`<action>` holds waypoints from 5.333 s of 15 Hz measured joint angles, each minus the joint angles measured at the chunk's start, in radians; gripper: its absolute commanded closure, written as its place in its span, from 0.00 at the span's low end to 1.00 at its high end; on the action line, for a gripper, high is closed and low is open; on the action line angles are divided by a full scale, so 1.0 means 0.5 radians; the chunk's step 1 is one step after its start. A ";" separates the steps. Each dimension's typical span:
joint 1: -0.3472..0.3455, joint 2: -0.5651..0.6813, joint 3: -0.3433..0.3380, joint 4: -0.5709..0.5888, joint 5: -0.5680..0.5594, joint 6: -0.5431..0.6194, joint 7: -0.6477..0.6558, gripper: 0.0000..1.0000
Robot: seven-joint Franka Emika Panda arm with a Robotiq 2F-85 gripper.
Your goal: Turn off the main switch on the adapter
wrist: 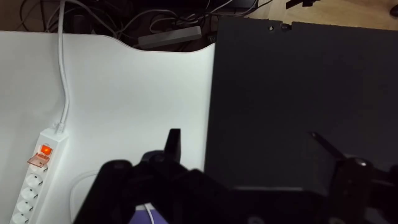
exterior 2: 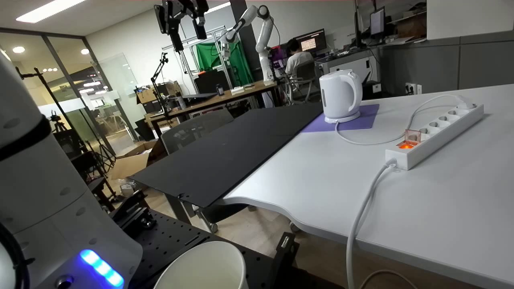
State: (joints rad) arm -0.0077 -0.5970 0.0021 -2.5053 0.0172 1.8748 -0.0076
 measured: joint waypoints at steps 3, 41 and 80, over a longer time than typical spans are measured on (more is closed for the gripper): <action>0.000 0.000 0.000 0.000 0.000 0.000 0.000 0.00; -0.565 1.452 -0.580 0.820 -0.179 1.042 -0.184 0.99; -0.800 2.461 -0.450 1.286 0.146 1.097 -0.279 1.00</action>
State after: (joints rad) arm -0.4077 0.6335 -0.2231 -1.8624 0.0903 2.4233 -0.1473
